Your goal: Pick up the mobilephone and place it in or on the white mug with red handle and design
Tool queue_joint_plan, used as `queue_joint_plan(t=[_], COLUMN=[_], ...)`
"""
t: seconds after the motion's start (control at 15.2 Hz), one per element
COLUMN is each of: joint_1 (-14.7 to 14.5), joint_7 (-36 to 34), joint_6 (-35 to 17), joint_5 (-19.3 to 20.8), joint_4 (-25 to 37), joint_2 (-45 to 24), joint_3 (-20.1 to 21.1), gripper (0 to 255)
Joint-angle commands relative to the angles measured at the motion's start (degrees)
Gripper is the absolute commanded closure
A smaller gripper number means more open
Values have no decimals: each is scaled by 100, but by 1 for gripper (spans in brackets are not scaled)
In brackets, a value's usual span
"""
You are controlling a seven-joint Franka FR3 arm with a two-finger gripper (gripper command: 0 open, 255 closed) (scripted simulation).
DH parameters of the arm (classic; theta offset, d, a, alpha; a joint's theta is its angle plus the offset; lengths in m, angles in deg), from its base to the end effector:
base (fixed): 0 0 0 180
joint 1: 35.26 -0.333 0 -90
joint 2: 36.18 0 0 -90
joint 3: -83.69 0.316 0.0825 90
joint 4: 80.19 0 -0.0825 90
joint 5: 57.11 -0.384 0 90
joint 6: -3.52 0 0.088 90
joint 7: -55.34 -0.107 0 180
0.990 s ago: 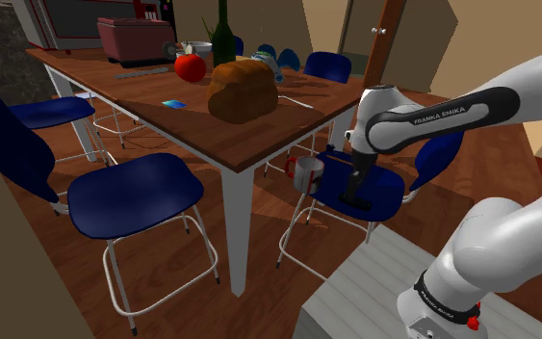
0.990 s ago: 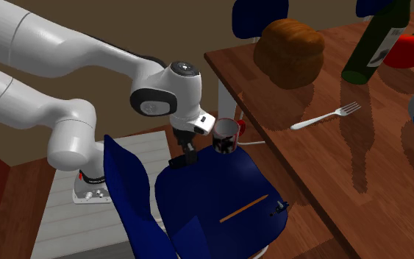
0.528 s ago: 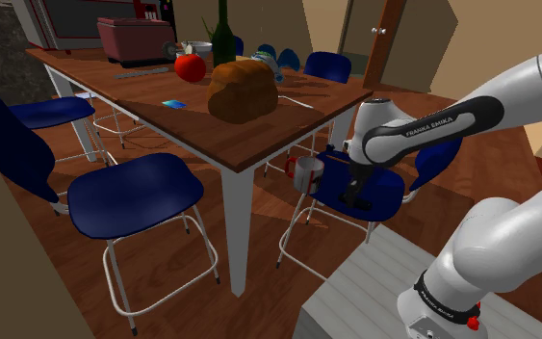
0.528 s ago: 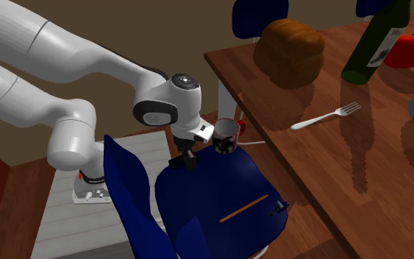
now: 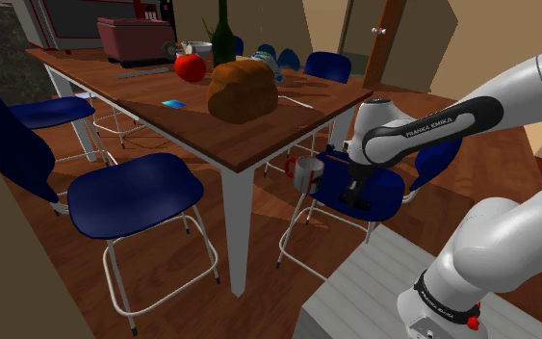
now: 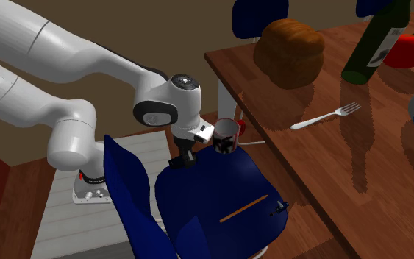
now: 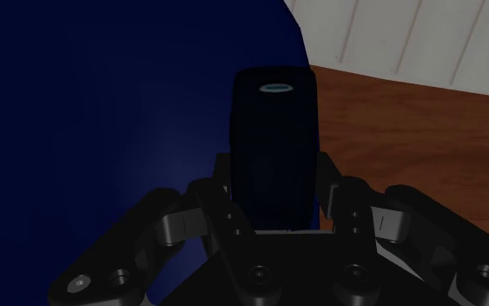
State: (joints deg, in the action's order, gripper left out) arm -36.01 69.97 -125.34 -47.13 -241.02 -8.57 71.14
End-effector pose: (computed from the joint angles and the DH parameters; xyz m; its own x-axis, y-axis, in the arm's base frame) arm 0.3364 -0.0666 0.3315 0.9779 0.1908 -0.0850 0.1919 -0.9814 0.0039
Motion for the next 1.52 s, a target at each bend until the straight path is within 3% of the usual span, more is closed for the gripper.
queue_joint_plan(t=[0.0,0.46,1.45], joint_1=[0,0,-14], joint_7=[0,0,31], joint_6=[-1,-1,1469], joint_5=[0,0,-105], joint_4=[-1,-2,704], joint_2=[-1,-2,765], joint_3=[0,0,152], gripper=[255,255,255])
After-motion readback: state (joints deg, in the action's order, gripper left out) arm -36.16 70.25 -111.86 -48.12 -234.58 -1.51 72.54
